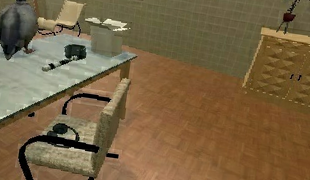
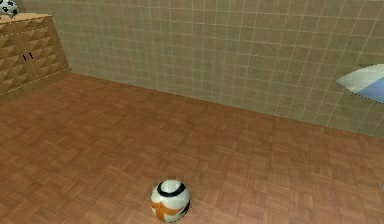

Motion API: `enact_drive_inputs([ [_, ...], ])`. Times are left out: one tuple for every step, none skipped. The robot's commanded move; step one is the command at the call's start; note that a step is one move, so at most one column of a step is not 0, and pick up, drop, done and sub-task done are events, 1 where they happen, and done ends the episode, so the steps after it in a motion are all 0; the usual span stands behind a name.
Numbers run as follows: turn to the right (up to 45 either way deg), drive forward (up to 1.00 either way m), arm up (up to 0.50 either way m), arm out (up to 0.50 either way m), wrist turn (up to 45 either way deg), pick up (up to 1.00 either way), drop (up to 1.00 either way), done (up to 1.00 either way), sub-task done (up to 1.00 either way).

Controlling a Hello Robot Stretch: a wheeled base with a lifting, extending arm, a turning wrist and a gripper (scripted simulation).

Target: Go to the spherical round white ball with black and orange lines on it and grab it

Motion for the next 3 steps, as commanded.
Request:
enact_drive_inputs([
  [0.0,0.00,0.16,0.00,0.0,0.00,0.00,0.00,0.00],
  [0.0,0.00,0.00,0.44,0.0,0.00,0.00,0.00,0.00],
  [0.0,0.00,0.00,0.00,45.0,0.00,0.00,0.00,0.00],
])
